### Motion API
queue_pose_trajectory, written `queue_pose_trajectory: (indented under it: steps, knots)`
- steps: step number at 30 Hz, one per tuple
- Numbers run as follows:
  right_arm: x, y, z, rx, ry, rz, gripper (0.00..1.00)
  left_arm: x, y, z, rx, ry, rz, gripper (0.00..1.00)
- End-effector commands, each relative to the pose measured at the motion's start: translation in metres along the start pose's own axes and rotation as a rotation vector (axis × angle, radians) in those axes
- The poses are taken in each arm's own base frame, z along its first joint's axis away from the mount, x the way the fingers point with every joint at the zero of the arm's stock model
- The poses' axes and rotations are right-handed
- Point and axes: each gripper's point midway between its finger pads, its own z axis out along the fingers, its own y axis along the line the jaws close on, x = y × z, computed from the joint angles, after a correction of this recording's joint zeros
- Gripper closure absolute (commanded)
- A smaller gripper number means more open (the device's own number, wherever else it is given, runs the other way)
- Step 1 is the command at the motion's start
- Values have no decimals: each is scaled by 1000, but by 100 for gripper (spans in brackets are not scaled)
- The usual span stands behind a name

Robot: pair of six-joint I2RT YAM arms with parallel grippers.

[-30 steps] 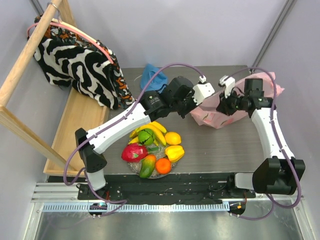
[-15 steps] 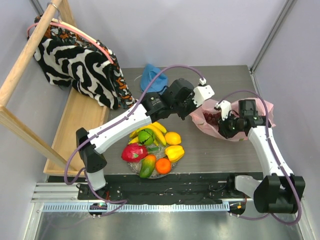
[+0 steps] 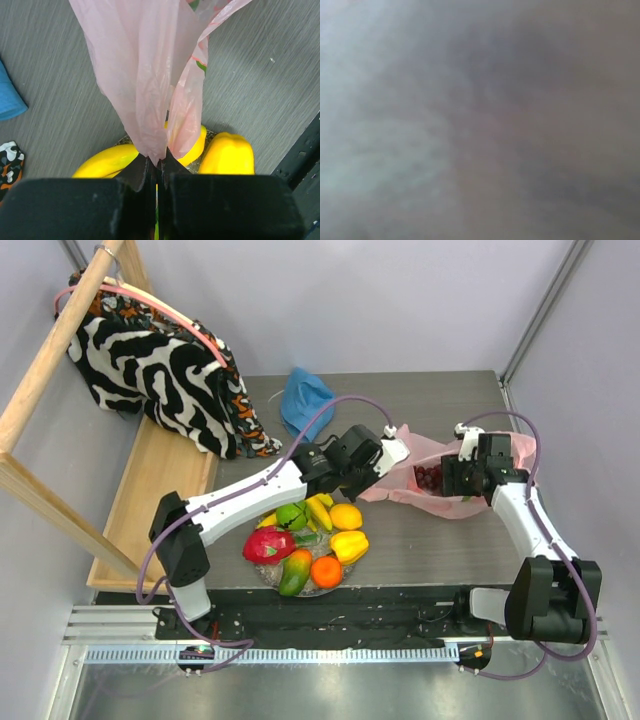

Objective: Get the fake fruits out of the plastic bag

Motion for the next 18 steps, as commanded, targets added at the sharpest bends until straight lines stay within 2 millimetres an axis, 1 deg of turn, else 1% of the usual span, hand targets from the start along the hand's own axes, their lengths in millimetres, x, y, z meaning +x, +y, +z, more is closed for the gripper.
queue_pose_trajectory:
  steps: [1, 2, 3, 5, 6, 7, 8, 9, 10, 12, 13, 15, 16, 17, 18]
  knots:
    - [-45, -25, 1, 115, -122, 3, 36, -39, 6, -16, -10, -122, -44, 100]
    - [-51, -28, 3, 124, -126, -18, 36, -40, 4, -13, -1, -119, -40, 100]
    - [-62, -36, 1, 160, -140, -32, 36, -42, 3, -13, 1, -124, -39, 100]
    - [-68, -44, 10, 185, -135, -77, 36, -47, 2, -12, 1, -134, -22, 100]
    - [-73, -53, 10, 232, -140, -85, 36, -47, 3, -12, -1, -135, -16, 100]
    - [-72, -58, 21, 242, -123, -107, 35, -50, 4, -13, -5, -140, -13, 100]
    - [-70, -61, 26, 251, -112, -114, 34, -52, 6, -13, -15, -144, -8, 100]
    - [-67, -66, 33, 268, -92, -119, 33, -55, 8, -14, -23, -150, 1, 100]
    - [-60, -68, 45, 267, -61, -132, 33, -56, 9, -12, -30, -151, 2, 100]
    - [-52, -68, 59, 252, -31, -147, 31, -60, 10, -12, -36, -156, 8, 100]
    - [-42, -68, 70, 242, 5, -151, 31, -61, 11, -10, -36, -156, 7, 100]
    - [-40, -68, 78, 234, 10, -154, 32, -63, 12, -10, -38, -159, 13, 100]
    - [-39, -67, 82, 222, 11, -157, 33, -64, 12, -9, -38, -158, 15, 100]
    - [-40, -66, 84, 213, 12, -160, 41, -66, 13, -9, -44, -164, 17, 100]
    - [-45, -64, 83, 201, 2, -165, 47, -66, 13, -7, -49, -160, 24, 100]
